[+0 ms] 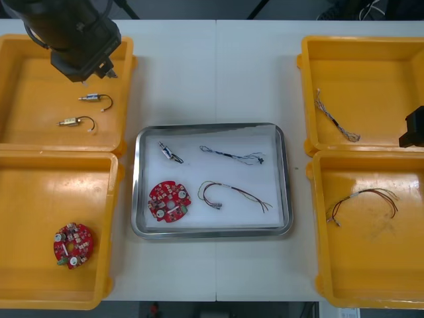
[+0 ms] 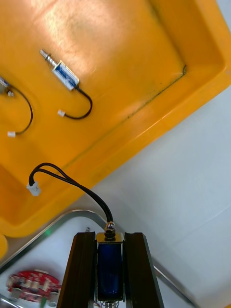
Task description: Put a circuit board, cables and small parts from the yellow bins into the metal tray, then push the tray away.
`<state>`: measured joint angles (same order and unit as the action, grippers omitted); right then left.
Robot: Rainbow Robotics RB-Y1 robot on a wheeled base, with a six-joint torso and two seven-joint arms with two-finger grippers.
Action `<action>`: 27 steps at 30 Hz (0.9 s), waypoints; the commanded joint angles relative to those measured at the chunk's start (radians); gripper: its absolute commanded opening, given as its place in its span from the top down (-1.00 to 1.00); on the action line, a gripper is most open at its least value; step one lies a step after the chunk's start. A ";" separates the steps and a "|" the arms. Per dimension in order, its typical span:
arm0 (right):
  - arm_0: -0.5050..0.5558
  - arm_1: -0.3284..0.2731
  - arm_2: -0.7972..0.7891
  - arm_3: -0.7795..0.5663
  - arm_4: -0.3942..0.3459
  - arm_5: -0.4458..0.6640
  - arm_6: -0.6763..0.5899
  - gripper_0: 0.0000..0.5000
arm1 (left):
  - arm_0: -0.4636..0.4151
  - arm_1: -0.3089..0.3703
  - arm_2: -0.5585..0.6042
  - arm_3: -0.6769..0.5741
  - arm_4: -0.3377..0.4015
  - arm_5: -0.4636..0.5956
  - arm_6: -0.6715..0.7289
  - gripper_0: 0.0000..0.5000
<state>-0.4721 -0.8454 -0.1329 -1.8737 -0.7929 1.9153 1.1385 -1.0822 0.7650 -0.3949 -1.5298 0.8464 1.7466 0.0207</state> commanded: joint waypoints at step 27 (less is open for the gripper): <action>0.020 0.040 -0.113 -0.028 -0.006 0.005 0.007 -1.00 | 0.131 -0.319 -0.314 -0.102 -0.306 -0.062 0.301 1.00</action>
<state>-0.4620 -0.8062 -0.2212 -1.8737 -0.7921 1.9158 1.1386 -0.9748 0.4916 -0.6591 -1.6051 0.5856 1.7018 0.2257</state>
